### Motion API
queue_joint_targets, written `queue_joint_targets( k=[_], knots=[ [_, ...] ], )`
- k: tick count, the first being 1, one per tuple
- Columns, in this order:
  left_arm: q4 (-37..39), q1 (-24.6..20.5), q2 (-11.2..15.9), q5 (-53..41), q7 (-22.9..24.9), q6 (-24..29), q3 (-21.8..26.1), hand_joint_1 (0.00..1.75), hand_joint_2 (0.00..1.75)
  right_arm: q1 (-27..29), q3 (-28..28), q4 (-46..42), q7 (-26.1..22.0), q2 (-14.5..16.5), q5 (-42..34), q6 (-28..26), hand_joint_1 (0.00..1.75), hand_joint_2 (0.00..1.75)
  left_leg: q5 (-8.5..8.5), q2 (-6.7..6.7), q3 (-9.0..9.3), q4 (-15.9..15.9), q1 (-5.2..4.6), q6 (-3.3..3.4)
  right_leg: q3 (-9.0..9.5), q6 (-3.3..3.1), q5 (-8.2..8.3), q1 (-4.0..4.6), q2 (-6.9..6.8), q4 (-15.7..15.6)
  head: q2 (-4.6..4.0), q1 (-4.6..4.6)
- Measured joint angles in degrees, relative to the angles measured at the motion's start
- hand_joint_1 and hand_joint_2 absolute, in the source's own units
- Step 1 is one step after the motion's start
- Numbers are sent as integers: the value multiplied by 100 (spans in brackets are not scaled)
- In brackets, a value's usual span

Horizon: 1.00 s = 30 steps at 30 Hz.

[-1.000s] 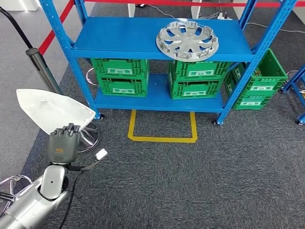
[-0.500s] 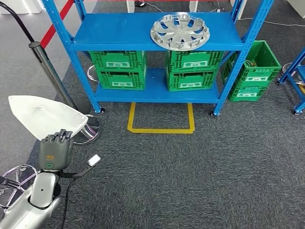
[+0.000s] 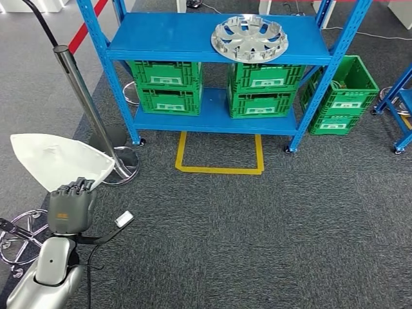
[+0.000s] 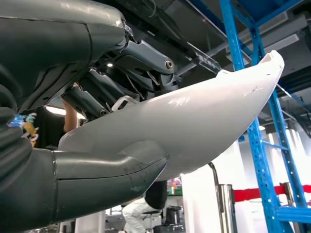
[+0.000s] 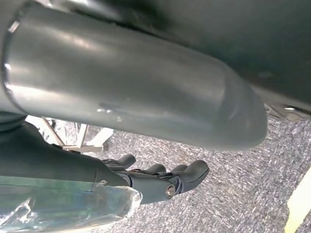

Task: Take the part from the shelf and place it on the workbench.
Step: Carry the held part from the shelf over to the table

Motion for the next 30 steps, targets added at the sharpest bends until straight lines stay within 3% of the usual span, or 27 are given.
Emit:
queue_joint_targets(
  k=[2,5,7,9,10,11,12,13,15,17,18,19,22,30],
  knots=[
    [-22,6,-26,0,-52,1,59,175,175,-3,0,0,-3,0,1,-1,0,0,42,-1,-55,32,-17,-63,191,-59,55,8,15,-348,0,-4],
    [-53,59,-117,0,-394,1,228,175,175,19,0,1,-8,1,3,-1,0,0,36,-4,-114,79,-6,-154,145,-177,122,11,15,-338,0,-5],
    [-84,97,-180,0,-604,1,374,175,175,15,0,1,-8,1,6,-1,0,0,-237,-9,-257,417,8,-202,113,-268,172,-1,9,-354,0,-17],
    [-97,117,-230,0,-725,1,507,175,175,10,0,1,-8,0,9,0,0,0,-657,-12,-559,1170,14,-233,63,-322,204,14,5,-352,0,-28],
    [-97,129,-255,0,-776,1,568,175,175,13,0,2,-7,0,10,1,0,0,-795,-12,-690,1513,16,-238,42,-335,217,25,2,-351,0,-28],
    [-97,141,-282,0,-821,0,620,175,175,18,0,2,-5,0,13,1,0,0,-829,-12,-741,1692,16,-234,26,-343,227,37,0,-349,0,-28],
    [-99,150,-307,0,-857,0,662,175,175,21,0,3,-4,0,17,2,0,0,-750,-12,-683,1644,17,-220,17,-345,235,48,0,-346,0,-28],
    [-104,155,-330,0,-883,1,697,175,175,20,0,3,-4,0,21,3,0,0,-580,-12,-521,1380,15,-197,15,-345,240,57,1,-342,0,-28],
    [-123,146,-363,0,-915,1,760,175,175,12,0,3,-4,0,33,4,0,0,-246,-14,-94,609,-2,-129,8,-334,245,79,4,-325,0,-26],
    [-148,130,-385,0,-928,1,800,175,175,5,0,3,-5,0,43,5,0,0,-153,-15,116,163,-26,-67,-38,-298,263,99,0,-302,0,-24],
    [-156,126,-391,0,-923,0,807,175,175,4,1,3,-6,1,49,9,0,0,-167,-17,117,115,-33,-53,-67,-271,274,108,-5,-295,0,-23],
    [-162,123,-394,0,-899,1,807,175,175,6,1,3,-6,1,55,13,0,0,-164,-21,104,84,-30,-59,-92,-292,285,111,-8,-295,0,-20],
    [-164,82,-365,0,-694,-1,754,175,175,5,3,3,-7,0,77,24,0,0,-134,-30,75,46,-30,-92,-123,-404,309,121,-14,-305,0,-12],
    [-136,-150,-230,0,-290,-1,385,175,175,4,7,3,-8,1,119,25,0,0,-87,-29,31,63,-85,-7,-138,-246,408,63,-11,-368,0,-17]
  ],
)
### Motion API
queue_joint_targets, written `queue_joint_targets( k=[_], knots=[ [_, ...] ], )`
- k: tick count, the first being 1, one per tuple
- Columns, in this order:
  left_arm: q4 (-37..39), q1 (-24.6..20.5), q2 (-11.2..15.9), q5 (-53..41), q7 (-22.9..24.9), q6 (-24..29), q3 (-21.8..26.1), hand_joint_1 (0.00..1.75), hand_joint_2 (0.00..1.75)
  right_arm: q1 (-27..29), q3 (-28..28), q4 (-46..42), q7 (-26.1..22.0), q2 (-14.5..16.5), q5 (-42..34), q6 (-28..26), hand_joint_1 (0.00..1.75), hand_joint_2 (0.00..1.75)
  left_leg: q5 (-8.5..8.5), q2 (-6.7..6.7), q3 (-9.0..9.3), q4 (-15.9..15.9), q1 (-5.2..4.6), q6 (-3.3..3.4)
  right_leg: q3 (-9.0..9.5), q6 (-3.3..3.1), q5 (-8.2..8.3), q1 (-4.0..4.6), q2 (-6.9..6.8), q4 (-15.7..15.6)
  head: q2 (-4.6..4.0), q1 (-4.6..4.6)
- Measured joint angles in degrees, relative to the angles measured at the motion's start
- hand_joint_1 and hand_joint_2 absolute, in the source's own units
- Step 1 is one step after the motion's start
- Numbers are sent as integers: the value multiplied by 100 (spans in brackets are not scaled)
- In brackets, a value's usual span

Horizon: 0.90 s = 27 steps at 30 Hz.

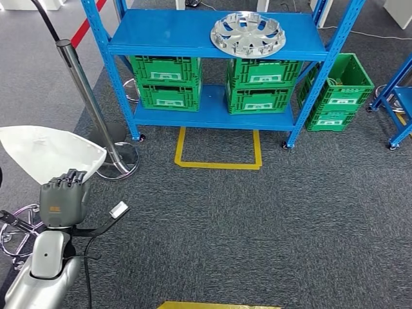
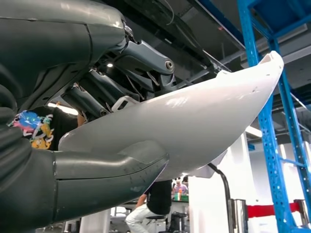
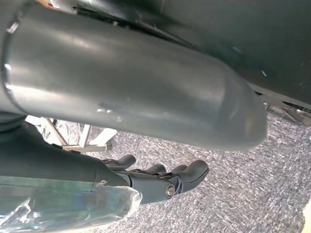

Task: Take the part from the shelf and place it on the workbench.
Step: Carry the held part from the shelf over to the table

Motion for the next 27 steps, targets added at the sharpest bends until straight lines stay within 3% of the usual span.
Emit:
queue_joint_targets(
  k=[3,5,7,9,10,11,12,14,16,19,20,22,24,25,26,27],
  knots=[
    [20,-42,13,0,27,0,-91,175,175,0,2,0,4,2,0,0,0,0,48,0,-24,15,-20,94,-1,139,71,-27,-1,-42,0,-5],
    [23,-68,5,0,23,0,-135,175,175,0,2,0,9,1,0,0,0,0,139,18,-23,-76,20,153,-58,198,-28,-18,5,32,0,-1],
    [28,-90,-9,0,13,-1,-173,175,175,0,2,0,10,-1,-1,0,0,0,222,36,-58,-147,57,178,-259,231,-414,-28,12,517,0,12],
    [46,-95,-22,0,-6,-2,-192,175,175,2,2,0,11,-1,-2,0,0,0,277,41,-140,-148,62,167,-541,265,-842,-57,11,1300,0,19],
    [60,-92,-32,0,-15,-2,-196,175,175,4,2,0,11,-1,-2,0,0,0,307,43,-183,-144,69,148,-611,280,-939,-72,10,1549,0,16],
    [73,-91,-40,0,-23,-2,-199,175,175,7,2,0,11,-1,-2,0,0,0,338,45,-227,-137,81,121,-564,297,-920,-86,8,1561,0,17],
    [85,-90,-49,0,-29,-2,-203,175,175,7,2,0,11,-1,-2,0,0,0,366,45,-270,-123,99,89,-391,314,-802,-103,6,1323,0,18],
    [98,-93,-58,0,-36,-2,-207,175,175,-5,2,-1,10,0,-2,0,0,0,408,41,-351,-70,125,13,118,357,-536,-133,17,495,0,21],
    [103,-100,-62,0,-47,-2,-210,175,175,-17,2,-1,6,1,-1,0,0,0,434,35,-405,-20,125,-66,358,306,-447,-133,54,34,0,4],
    [108,-91,-74,0,-96,-2,-212,175,175,-5,2,0,3,-1,-2,2,0,0,488,28,-426,-19,149,-189,312,121,-398,-104,68,49,0,-20],
    [110,-84,-76,0,-110,-2,-212,175,175,-3,2,0,2,-1,-2,2,0,0,427,25,-457,38,160,-221,301,64,-363,-103,61,57,0,-21],
    [115,-77,-81,0,-120,-2,-212,175,175,-3,2,0,2,-1,-1,2,0,0,66,20,-634,482,170,-260,267,-25,-285,-104,46,58,0,-34],
    [121,-71,-85,0,-124,-2,-212,175,175,2,2,0,2,-1,-1,3,0,0,-403,18,-914,1286,169,-274,198,-61,-227,-81,43,63,0,-43],
    [126,-65,-88,0,-124,-2,-212,175,175,5,2,0,2,-1,-1,4,0,0,-529,18,-995,1587,167,-269,166,-67,-207,-68,43,65,0,-44],
    [133,-58,-91,0,-124,-2,-212,175,175,8,2,0,2,-1,-1,4,0,0,-549,17,-981,1687,165,-254,141,-69,-191,-54,44,68,0,-44],
    [139,-54,-95,0,-126,-2,-211,175,175,9,2,0,2,-1,0,4,0,0,-462,16,-847,1544,160,-226,124,-68,-179,-39,46,71,0,-43]
  ],
)
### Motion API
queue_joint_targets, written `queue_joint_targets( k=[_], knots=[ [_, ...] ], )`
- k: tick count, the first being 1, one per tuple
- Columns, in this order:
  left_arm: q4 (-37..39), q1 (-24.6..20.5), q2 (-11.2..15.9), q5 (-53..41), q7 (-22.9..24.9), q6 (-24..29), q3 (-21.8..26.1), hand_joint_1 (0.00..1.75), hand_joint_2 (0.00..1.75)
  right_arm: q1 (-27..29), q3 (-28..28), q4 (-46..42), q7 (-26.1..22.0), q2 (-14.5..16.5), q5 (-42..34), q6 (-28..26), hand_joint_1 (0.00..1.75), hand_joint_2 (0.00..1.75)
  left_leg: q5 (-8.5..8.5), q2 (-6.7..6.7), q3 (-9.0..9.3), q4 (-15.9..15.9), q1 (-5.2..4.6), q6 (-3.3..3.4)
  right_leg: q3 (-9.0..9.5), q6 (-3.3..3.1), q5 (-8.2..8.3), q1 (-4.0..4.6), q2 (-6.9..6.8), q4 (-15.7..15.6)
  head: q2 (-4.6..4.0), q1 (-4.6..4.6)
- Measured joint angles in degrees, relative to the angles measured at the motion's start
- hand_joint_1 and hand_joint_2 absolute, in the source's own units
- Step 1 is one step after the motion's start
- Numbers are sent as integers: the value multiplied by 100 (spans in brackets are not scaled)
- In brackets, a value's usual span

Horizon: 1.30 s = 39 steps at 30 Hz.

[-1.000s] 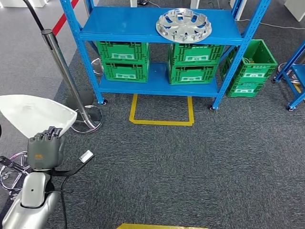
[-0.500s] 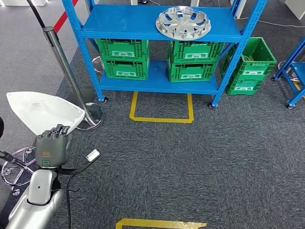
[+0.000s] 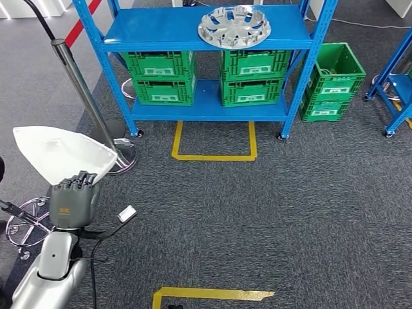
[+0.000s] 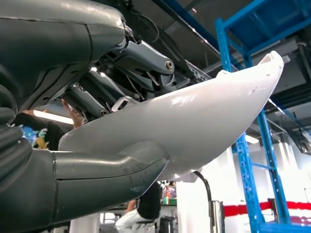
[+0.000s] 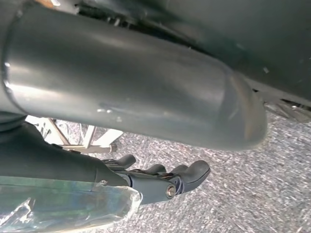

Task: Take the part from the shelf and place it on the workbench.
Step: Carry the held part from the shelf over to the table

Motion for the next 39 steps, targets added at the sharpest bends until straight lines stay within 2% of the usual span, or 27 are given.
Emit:
queue_joint_targets(
  k=[2,3,4,5,6,10,16,21,23,24,26,27,28,29,30,31,33,34,36,38,39],
  knots=[
    [5,-4,-6,0,-11,1,3,175,175,-2,1,0,1,1,7,0,0,0,292,-3,485,-755,-27,91,-12,9,16,23,3,4,0,3],
    [5,-9,-10,0,-21,1,6,175,175,-6,2,0,2,2,15,0,0,0,384,-4,699,-1121,-45,136,-22,23,23,37,5,12,0,5],
    [5,-11,-15,0,-35,2,11,175,175,-9,5,0,3,2,26,-1,0,0,424,-4,829,-1361,-64,169,-36,44,33,44,3,18,0,5],
    [4,-6,-19,0,-54,2,20,175,175,-11,12,0,5,3,42,-2,0,0,418,-4,879,-1472,-82,188,-53,71,46,43,1,20,0,6],
    [3,7,-27,0,-80,2,32,175,175,-12,25,0,7,2,60,-6,0,0,426,-5,881,-1508,-89,186,-69,95,51,47,0,25,0,4],
    [1,54,-89,0,-204,2,113,175,175,-10,104,0,28,1,172,-88,0,0,480,-15,851,-1555,-104,124,-92,-25,85,37,-7,-4,0,17],
    [1,174,-214,0,-453,2,391,175,175,-11,216,0,76,0,298,-269,0,0,534,-16,768,-1535,-172,239,-135,181,194,-35,-5,-73,0,12],
    [-3,280,-278,0,-632,2,662,175,175,-12,268,0,123,0,359,-326,0,0,574,-29,738,-1539,-204,344,-138,305,235,-77,-27,-102,0,9],
    [-16,297,-309,0,-668,3,744,175,175,-11,281,0,130,0,365,-332,0,0,623,-47,734,-1583,-174,401,-222,338,87,-73,-41,52,0,18],
    [-23,306,-325,0,-676,4,775,175,175,-11,284,0,130,0,365,-331,0,0,649,-60,725,-1603,-158,426,-334,345,-92,-72,-42,305,0,27],
    [-30,332,-348,0,-682,4,822,175,175,-10,289,0,134,-1,365,-327,0,0,679,-99,679,-1602,-158,442,-661,340,-547,-73,-41,1099,0,39],
    [-30,348,-352,0,-684,3,845,175,175,-8,291,0,136,-2,365,-325,0,0,695,-126,655,-1599,-164,438,-795,332,-701,-73,-40,1448,0,37],
    [-30,361,-356,0,-687,3,865,175,175,-5,293,0,138,-2,365,-322,0,0,711,-164,632,-1596,-170,429,-839,319,-749,-71,-39,1611,0,36],
    [-30,370,-358,0,-692,3,882,175,175,-4,296,0,139,-2,364,-317,0,0,728,-211,613,-1593,-175,415,-773,298,-689,-68,-33,1551,0,37],
    [-30,374,-363,0,-696,2,892,175,175,-3,298,0,140,-2,363,-308,0,0,743,-265,601,-1590,-179,399,-577,264,-532,-62,-7,1238,0,36],
    [-30,375,-370,0,-698,2,899,175,175,-6,301,0,139,-2,360,-296,0,0,758,-324,592,-1588,-180,381,-313,219,-365,-55,74,792,0,38],
    [-30,373,-385,0,-699,2,915,175,175,-12,303,0,136,-4,354,-268,0,0,788,-422,570,-1578,-185,330,92,158,-172,-36,234,84,0,34],
    [-30,372,-389,0,-699,2,926,175,175,-15,304,0,133,-5,351,-257,0,0,806,-461,556,-1575,-179,300,171,146,-159,-25,274,-58,0,30],
    [-30,377,-391,0,-698,2,949,175,175,-13,304,0,133,-6,346,-244,0,0,847,-541,529,-1580,-157,229,203,125,-133,-9,192,-86,0,31],
    [-31,393,-389,0,-699,3,966,175,175,-11,305,0,134,-4,345,-240,0,0,759,-452,467,-1474,-141,154,226,62,-75,-17,73,-121,0,21],
    [-31,396,-388,0,-701,4,974,175,175,-9,305,0,132,-3,345,-240,0,0,611,-349,379,-1276,-134,117,222,33,-50,-28,10,-139,0,10]
  ],
)
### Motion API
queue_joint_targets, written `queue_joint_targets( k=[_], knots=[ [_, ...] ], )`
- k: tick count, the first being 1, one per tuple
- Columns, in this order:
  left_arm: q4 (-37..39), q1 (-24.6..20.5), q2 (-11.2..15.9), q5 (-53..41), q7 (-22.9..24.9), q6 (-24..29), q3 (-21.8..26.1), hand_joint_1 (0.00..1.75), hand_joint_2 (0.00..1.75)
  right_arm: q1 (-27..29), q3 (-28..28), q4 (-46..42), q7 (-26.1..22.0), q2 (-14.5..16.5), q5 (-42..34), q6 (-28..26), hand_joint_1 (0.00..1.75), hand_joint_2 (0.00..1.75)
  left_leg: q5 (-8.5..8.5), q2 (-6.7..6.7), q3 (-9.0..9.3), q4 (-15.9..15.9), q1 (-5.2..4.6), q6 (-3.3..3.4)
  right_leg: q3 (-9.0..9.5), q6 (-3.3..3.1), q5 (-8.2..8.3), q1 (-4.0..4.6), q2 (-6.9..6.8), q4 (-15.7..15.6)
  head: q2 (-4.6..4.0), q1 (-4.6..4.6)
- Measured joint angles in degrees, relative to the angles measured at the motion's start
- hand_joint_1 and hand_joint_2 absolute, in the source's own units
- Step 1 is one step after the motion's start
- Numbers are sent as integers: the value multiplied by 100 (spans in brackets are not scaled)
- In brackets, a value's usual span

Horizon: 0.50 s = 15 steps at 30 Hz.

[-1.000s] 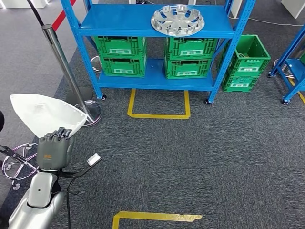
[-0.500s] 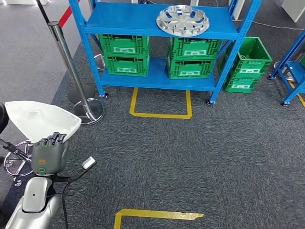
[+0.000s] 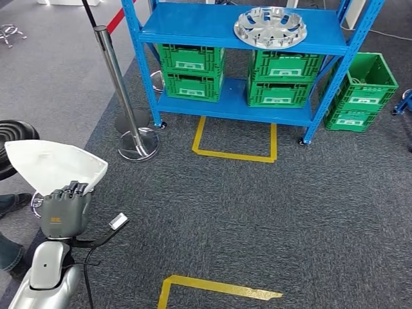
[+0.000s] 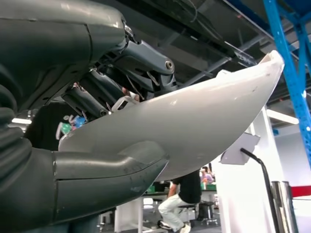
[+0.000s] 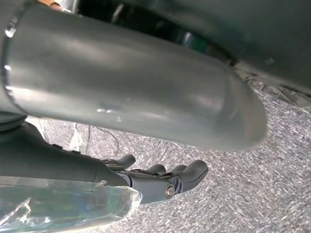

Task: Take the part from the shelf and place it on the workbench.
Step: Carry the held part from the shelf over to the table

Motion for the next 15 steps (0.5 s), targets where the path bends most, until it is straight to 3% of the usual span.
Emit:
queue_joint_targets(
  k=[1,3,4,5,7,8,10,11,13,15],
  knots=[
    [0,2,0,0,0,1,8,175,175,2,1,0,-2,0,-1,1,0,0,-207,121,-131,314,13,-37,-10,-16,10,-2,-61,-5,0,-10],
    [2,5,-1,0,1,-1,21,175,175,15,1,1,-2,-2,-9,2,0,0,-592,227,-447,1084,53,-109,-38,-24,13,0,-187,3,0,-20],
    [2,11,-1,0,3,-1,26,175,175,21,1,2,0,-3,-15,3,0,0,-662,246,-522,1313,75,-136,-48,-22,12,0,-256,8,0,-19],
    [3,17,1,0,7,-2,31,175,175,23,1,3,2,-4,-21,5,0,0,-621,264,-491,1326,95,-155,-53,-19,10,0,-326,13,0,-20],
    [3,19,5,0,20,-2,40,175,175,17,1,4,5,-4,-29,9,0,0,-292,375,-105,713,119,-166,-43,3,-5,-1,-454,25,0,-21],
    [3,13,8,0,28,-2,44,175,175,12,1,4,5,-4,-31,10,0,0,-164,502,128,308,103,-154,-36,25,-19,13,-510,34,0,-22],
    [3,3,12,0,39,-1,48,175,175,3,1,4,4,-4,-36,11,0,0,-55,659,384,-184,70,-77,-30,80,-45,47,-607,55,0,-19],
    [3,6,15,0,44,-1,50,175,175,1,1,4,4,-4,-37,12,0,0,-75,662,393,-237,47,-30,-29,108,-51,61,-656,57,0,-17],
    [3,22,26,0,52,-1,56,175,175,-4,1,2,4,-4,-38,13,0,0,-49,537,368,-256,49,57,-26,171,-74,47,-721,58,0,-16],
    [2,20,32,0,60,0,60,175,175,-7,1,1,4,-4,-38,13,0,0,-17,425,360,-282,68,135,-131,227,-265,22,-496,300,0,5]
  ],
)
